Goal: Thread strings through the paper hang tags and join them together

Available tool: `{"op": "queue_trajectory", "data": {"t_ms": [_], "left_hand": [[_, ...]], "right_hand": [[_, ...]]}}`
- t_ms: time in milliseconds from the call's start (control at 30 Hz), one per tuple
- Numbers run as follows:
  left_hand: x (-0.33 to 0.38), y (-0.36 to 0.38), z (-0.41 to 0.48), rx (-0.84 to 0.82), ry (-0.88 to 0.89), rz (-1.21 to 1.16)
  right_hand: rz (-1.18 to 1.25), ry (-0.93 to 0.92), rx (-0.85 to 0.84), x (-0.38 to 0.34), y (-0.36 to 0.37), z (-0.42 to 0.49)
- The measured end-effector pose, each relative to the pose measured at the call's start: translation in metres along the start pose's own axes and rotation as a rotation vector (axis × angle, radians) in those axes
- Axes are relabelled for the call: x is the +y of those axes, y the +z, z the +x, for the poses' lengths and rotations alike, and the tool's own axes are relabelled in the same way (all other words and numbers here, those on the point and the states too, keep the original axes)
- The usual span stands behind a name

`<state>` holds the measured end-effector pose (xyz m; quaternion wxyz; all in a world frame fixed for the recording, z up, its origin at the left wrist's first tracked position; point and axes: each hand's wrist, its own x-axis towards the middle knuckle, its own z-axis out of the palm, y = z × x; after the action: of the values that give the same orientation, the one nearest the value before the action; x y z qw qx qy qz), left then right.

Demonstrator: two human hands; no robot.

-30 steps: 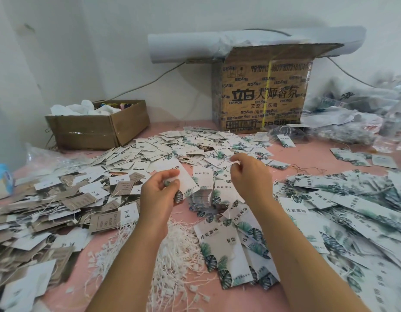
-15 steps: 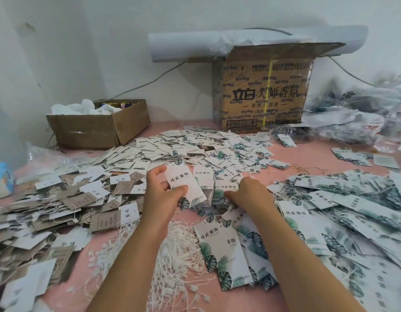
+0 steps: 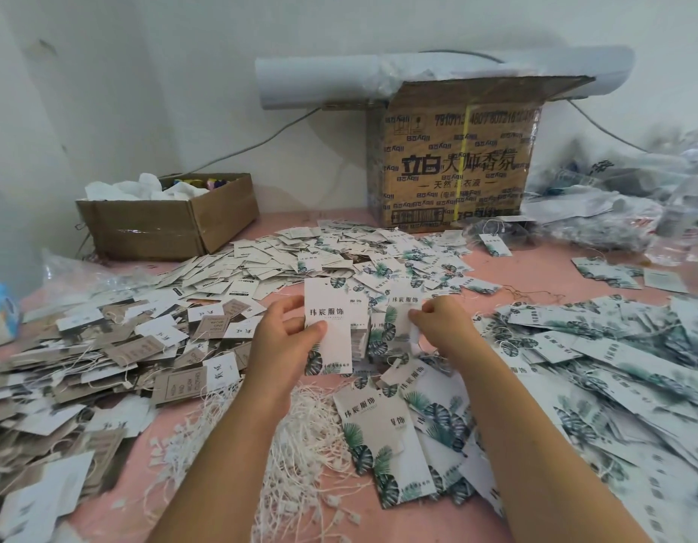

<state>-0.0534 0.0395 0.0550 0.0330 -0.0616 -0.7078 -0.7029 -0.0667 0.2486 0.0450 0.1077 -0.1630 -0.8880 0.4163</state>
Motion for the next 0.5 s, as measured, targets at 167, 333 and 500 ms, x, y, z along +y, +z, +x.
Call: {"op": "queue_trajectory", "data": {"t_ms": [167,333,500], "left_hand": [[-0.001,0.000,-0.001,-0.038,0.008,0.044],[-0.001,0.001,-0.002,-0.043,-0.011,0.038],[0.003,0.004,-0.004,-0.101,0.014,-0.032]], "right_hand": [[0.286,-0.117,0.129,-0.018,-0.009,-0.010],[0.554,-0.156,-0.053,-0.038,-0.024,-0.023],[0.369,-0.216,-0.299,-0.047,-0.020,-0.032]]}}
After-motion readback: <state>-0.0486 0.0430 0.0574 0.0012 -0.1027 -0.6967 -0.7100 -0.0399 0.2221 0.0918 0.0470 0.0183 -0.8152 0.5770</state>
